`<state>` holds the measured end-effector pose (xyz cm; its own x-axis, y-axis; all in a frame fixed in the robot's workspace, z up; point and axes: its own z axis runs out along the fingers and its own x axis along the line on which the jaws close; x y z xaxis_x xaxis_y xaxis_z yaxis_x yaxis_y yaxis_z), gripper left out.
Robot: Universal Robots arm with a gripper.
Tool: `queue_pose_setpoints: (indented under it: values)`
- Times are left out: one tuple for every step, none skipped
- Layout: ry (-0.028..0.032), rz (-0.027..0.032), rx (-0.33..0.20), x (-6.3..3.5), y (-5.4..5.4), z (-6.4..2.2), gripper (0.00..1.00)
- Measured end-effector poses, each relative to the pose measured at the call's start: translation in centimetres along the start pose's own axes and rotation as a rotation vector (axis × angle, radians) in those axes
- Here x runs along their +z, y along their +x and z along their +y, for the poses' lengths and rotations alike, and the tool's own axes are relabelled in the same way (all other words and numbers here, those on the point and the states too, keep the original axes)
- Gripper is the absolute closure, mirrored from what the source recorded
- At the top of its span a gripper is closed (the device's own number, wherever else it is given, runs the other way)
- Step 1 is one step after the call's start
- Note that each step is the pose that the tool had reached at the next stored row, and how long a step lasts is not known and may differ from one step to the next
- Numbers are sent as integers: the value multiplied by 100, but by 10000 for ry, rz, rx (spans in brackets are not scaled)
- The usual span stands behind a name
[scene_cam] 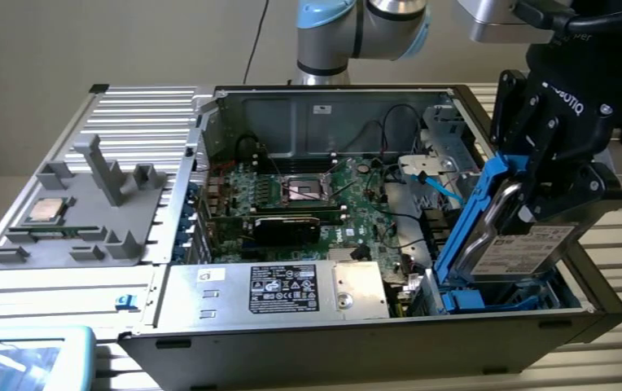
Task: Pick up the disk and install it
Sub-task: 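Insert the disk into the insertion slot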
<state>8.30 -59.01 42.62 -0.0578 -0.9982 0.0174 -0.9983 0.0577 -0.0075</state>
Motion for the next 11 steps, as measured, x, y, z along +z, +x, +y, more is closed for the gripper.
queue_pose_setpoints:
  values:
    - [-1, -4, 0, 2, 0, 0, 63]
    - [-1, -12, 0, 4, 0, 0, 63]
    - [-1, -16, -2, 6, 0, 0, 63]
    - [-1, -21, -4, 8, -1, 0, 63]
    - [-1, -23, -5, 11, -2, 0, 63]
    - [-1, -24, -7, 13, -3, 0, 63]
    - [-1, -23, -8, 15, -5, 0, 63]
    - [-2, -22, -9, 17, -9, 0, 63]
    - [-1, -24, -11, 21, -11, 0, 63]
    - [-1, -25, -12, 24, -13, 0, 63]
    - [-2, -23, -13, 25, -19, 1, 63]
